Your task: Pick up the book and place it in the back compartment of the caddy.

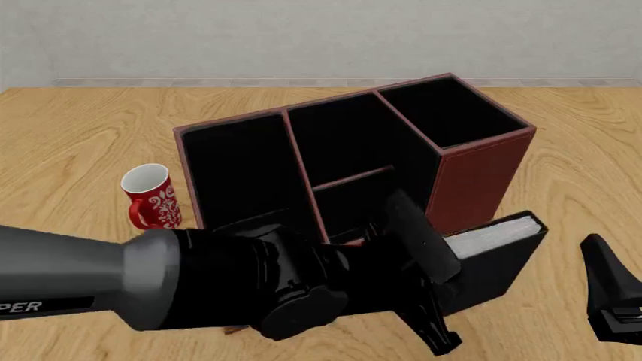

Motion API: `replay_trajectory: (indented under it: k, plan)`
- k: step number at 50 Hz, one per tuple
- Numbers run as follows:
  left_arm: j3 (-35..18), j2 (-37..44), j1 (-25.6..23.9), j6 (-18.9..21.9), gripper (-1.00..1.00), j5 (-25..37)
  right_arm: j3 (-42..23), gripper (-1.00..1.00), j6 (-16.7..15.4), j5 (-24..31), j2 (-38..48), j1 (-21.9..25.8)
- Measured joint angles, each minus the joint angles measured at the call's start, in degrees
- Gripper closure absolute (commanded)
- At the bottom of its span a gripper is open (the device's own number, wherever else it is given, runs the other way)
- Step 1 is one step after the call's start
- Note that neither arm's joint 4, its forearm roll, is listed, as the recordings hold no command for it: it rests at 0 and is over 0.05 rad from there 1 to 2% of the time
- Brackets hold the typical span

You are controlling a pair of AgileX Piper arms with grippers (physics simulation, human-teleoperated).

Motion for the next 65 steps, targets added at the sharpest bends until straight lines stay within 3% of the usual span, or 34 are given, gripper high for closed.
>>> replay_trajectory:
  k: [37,54,65]
  plan:
    - [1.9,-21.6,6.8,3.8,1.0,13.7,-0.1,-1.0,0.0,0.1,-0.1,0.0]
    - [-0.4,-26.0,12.3,6.4,1.0,21.6,-0.1,-1.0,0.0,0.2,-0.1,0.0]
    - [0.2,-27.0,14.9,8.2,1.0,23.1,-0.1,-1.0,0.0,0.1,-0.1,0.0]
